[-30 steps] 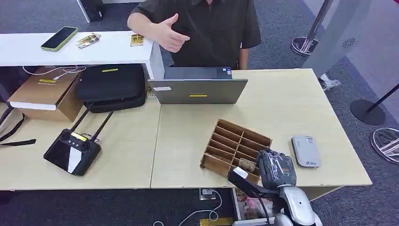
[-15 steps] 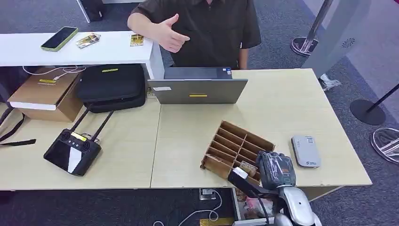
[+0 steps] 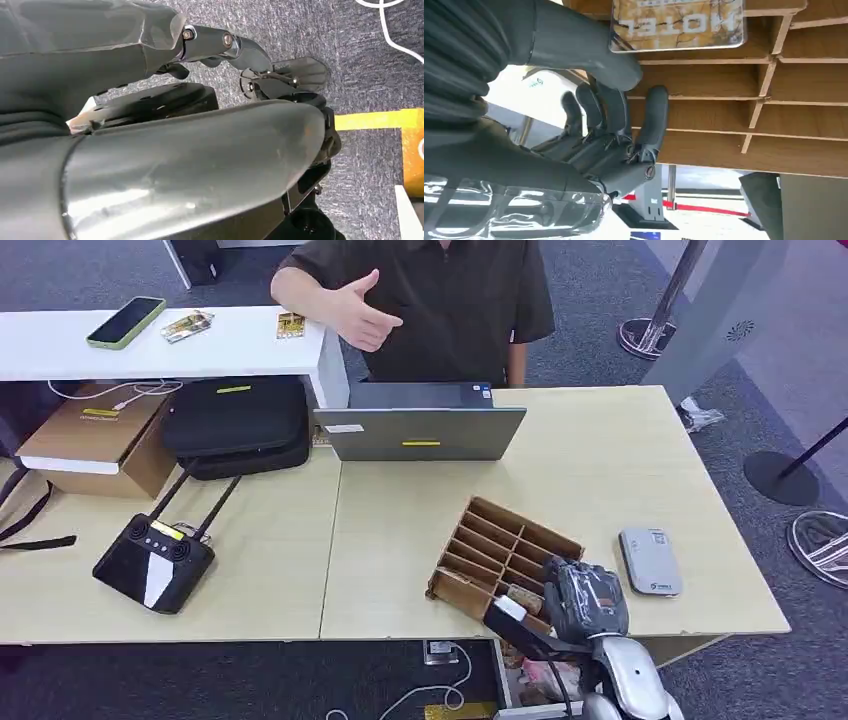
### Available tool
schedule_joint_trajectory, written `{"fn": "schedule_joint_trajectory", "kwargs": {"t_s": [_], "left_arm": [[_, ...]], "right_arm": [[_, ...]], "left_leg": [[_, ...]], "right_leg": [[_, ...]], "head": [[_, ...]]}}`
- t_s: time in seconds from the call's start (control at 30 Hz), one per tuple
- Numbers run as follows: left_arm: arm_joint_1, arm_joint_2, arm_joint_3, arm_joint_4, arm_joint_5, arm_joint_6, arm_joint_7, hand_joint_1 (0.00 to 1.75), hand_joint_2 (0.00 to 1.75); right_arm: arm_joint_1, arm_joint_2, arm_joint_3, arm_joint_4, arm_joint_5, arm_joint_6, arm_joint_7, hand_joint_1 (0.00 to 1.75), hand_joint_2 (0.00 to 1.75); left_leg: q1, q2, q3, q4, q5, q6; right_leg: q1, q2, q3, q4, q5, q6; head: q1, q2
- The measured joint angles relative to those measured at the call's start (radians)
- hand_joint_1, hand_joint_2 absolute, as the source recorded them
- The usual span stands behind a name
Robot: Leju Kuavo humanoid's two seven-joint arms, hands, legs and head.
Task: Pass the card to the sensor for recognition and then transmit it.
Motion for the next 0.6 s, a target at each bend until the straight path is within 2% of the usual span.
{"fn": "schedule_joint_trajectory", "kwargs": {"t_s": [0.6], "left_arm": [[0.002, 0.000, 0.000, 0.000, 0.008, 0.003, -0.002, 0.00, 0.00]], "right_arm": [[-0.014, 0.005, 0.000, -0.010, -0.008, -0.005, -0.009, 0.00, 1.75]], "left_leg": [[0.000, 0.000, 0.002, 0.000, 0.000, 0.000]], "right_leg": [[0.000, 0.000, 0.002, 0.000, 0.000, 0.000]], "head": [[0.000, 0.000]]}}
